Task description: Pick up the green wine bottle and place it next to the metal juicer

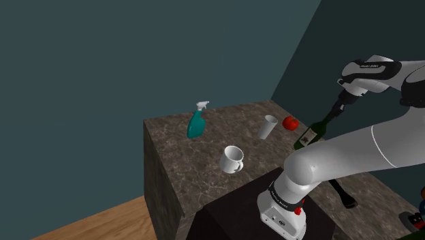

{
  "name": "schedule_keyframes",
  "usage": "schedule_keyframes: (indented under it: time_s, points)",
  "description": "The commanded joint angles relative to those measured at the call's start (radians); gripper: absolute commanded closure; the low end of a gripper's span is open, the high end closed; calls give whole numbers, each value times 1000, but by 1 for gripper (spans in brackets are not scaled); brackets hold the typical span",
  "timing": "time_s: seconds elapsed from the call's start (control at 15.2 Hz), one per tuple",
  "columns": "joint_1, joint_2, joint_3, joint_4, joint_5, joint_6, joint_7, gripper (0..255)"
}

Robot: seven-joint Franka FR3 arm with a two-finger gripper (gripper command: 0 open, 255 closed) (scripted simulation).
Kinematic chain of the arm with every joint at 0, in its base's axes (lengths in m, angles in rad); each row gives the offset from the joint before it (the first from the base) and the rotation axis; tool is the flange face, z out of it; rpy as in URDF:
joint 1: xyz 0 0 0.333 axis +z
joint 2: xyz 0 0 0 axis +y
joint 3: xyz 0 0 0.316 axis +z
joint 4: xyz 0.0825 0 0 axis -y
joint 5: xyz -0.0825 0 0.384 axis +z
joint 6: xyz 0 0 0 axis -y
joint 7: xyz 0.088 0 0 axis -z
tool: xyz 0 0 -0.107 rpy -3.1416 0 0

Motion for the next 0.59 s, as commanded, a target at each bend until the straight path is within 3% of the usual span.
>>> schedule_keyframes:
  time_s: [0.0,0.07,0.13,0.46,0.53]
  points:
    - [0,0,0,0,0,0,0,255]
    - [0,0,0,0,0,0,0,255]
    - [0,0,0,0,0,0,0,0]
    - [0,0,0,0,0,0,0,0]
    - [-7,-8,20,24,2,-34,0,0]
